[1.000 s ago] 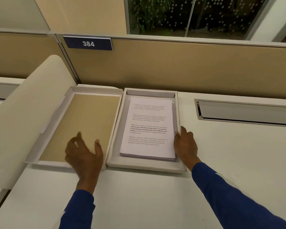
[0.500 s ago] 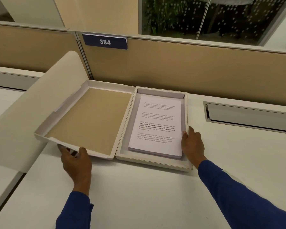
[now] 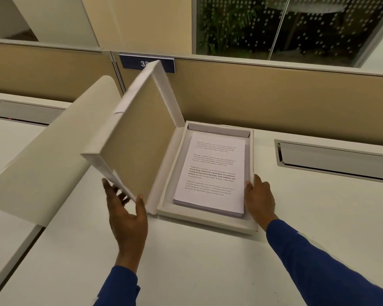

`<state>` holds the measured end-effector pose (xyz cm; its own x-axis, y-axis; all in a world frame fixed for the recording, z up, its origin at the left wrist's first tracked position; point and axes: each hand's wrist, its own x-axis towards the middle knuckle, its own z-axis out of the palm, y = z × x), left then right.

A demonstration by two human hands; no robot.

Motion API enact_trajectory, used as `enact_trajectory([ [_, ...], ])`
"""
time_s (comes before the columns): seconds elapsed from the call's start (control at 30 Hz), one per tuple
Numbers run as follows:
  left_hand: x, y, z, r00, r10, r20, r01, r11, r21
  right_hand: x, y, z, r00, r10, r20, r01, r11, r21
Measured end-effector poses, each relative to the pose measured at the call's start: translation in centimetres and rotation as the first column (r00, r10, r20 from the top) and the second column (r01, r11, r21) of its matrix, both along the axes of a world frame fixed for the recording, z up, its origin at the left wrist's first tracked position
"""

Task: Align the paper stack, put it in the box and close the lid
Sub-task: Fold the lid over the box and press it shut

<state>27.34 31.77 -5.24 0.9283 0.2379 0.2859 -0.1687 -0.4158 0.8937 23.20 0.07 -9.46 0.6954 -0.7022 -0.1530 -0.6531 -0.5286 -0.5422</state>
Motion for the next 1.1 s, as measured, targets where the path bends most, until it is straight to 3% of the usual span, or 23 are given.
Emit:
enact_trajectory([
  [0.2,-2.3,-2.7,-0.6,0.980,-0.196,0.043,0.189,0.973,0.134,-0.7,-1.0,0.7,0.997,-0.013,0.072,0.001,0.985,0.170],
  [0.3,-2.8,-3.8,-1.3,0.944,-0.306,0.121,0.267,0.927,0.263,-1.2,-1.6,1.3,0.988,-0.123,0.098,0.081,0.933,0.351],
  [0.47,-3.6,-4.9,-3.2,0.859,-0.508,0.067,0.371,0.707,0.603,-1.7,-1.5,3.2,0.891,-0.407,0.200,0.177,0.719,0.672],
  [0.53,-3.5,-4.7,-3.8,0.833,-0.553,0.002,0.406,0.615,0.676,-2.0,-1.2,3.9,0.877,-0.428,0.220,0.166,0.698,0.697],
  [0.6,-3.4,-4.5,-3.7,0.832,-0.554,-0.011,0.399,0.585,0.706,-2.4,-0.6,4.0,0.898,-0.373,0.234,0.132,0.734,0.666],
  [0.67,-3.0,-4.5,-3.1,0.872,-0.489,-0.031,0.392,0.659,0.641,-2.9,-0.1,3.8,0.924,-0.290,0.250,0.094,0.805,0.585],
  [0.73,-2.0,-4.5,-2.8,0.951,-0.290,-0.107,0.303,0.808,0.506,-3.1,0.4,3.8,0.946,-0.198,0.256,0.056,0.879,0.473],
  [0.77,-1.3,-4.6,-2.4,0.965,-0.172,-0.200,0.245,0.865,0.439,-3.1,0.5,3.9,0.955,-0.156,0.250,0.037,0.905,0.425],
  [0.83,0.2,-4.7,-1.6,0.897,-0.045,-0.440,0.192,0.936,0.296,-3.0,1.0,4.0,0.967,-0.104,0.232,0.010,0.928,0.372],
  [0.9,1.0,-5.1,-1.0,0.830,-0.071,-0.553,0.201,0.963,0.178,-3.2,1.6,4.0,0.971,-0.062,0.230,-0.018,0.943,0.331],
  [1.1,0.4,-6.1,0.2,0.877,-0.095,-0.472,0.237,0.939,0.251,-3.4,1.9,4.8,0.953,-0.124,0.278,-0.002,0.911,0.413],
])
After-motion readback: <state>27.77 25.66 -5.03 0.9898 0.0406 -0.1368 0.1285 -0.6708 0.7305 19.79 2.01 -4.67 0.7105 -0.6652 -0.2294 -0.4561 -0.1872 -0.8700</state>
